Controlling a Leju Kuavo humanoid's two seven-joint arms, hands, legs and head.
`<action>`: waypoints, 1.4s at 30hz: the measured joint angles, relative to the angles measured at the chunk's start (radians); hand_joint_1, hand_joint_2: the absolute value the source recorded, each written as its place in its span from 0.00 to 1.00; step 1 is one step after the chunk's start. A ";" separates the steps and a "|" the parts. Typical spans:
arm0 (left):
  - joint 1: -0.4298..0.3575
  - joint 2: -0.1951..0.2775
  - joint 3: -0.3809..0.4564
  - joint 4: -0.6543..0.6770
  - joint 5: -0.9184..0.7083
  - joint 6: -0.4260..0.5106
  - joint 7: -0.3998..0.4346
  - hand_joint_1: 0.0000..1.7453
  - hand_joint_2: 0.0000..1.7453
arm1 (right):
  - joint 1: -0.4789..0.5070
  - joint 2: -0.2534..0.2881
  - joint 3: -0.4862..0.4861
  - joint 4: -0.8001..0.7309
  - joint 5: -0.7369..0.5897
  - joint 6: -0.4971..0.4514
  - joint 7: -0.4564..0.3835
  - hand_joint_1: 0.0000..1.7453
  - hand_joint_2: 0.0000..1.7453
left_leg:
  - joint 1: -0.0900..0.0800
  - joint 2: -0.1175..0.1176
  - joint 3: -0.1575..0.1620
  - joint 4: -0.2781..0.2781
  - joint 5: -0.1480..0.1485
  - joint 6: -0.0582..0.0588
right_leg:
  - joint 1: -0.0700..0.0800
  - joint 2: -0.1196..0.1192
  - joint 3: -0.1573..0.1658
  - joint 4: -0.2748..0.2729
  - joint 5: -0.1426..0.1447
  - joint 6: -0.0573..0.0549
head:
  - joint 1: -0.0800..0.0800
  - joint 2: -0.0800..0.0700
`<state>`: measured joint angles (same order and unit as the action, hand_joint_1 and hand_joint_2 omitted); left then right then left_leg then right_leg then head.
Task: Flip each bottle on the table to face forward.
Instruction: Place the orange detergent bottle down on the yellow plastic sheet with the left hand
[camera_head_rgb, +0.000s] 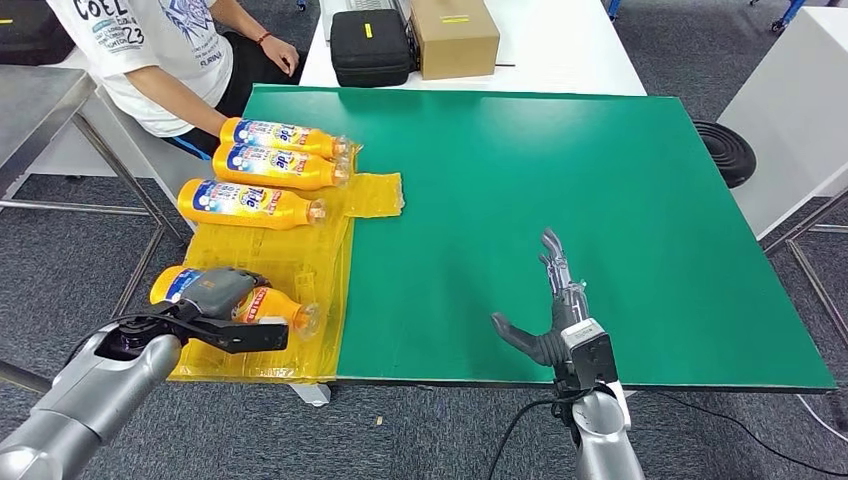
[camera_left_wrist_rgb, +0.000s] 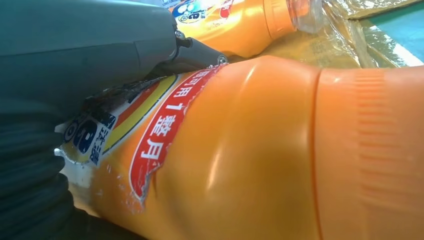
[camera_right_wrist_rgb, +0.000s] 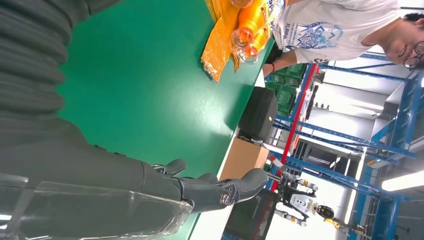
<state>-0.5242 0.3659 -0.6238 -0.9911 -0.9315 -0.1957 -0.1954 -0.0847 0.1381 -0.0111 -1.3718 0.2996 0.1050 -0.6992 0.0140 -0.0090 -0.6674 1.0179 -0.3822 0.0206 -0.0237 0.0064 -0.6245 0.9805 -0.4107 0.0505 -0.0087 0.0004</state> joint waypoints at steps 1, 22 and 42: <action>0.001 0.000 0.000 0.001 0.000 0.000 0.000 1.00 1.00 | 0.000 0.000 0.000 0.000 0.000 0.000 0.000 0.00 1.00 | 0.000 0.000 0.000 0.000 0.000 0.000 | 0.000 0.000 0.000 0.000 0.000 0.000 | 0.000 0.000; -0.006 -0.044 0.018 0.084 -0.023 0.012 -0.015 0.23 1.00 | -0.031 -0.002 0.053 0.046 -0.023 -0.022 0.000 0.00 1.00 | 0.000 -0.003 0.010 0.000 0.000 -0.001 | 0.000 -0.002 0.011 0.000 -0.001 -0.001 | 0.000 0.000; -0.040 -0.042 0.020 0.143 -0.015 -0.042 -0.058 0.00 1.00 | -0.068 -0.005 0.080 0.107 -0.040 -0.037 0.000 0.00 1.00 | 0.000 -0.004 0.013 -0.001 0.000 -0.003 | 0.000 -0.002 0.012 0.002 -0.002 -0.002 | 0.000 0.000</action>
<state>-0.5640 0.3240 -0.6036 -0.8483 -0.9468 -0.2375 -0.2533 -0.1525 0.1332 0.0686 -1.2643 0.2600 0.0681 -0.6990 0.0140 -0.0133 -0.6547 1.0173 -0.3822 0.0177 -0.0235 0.0041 -0.6128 0.9823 -0.4123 0.0483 -0.0088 0.0004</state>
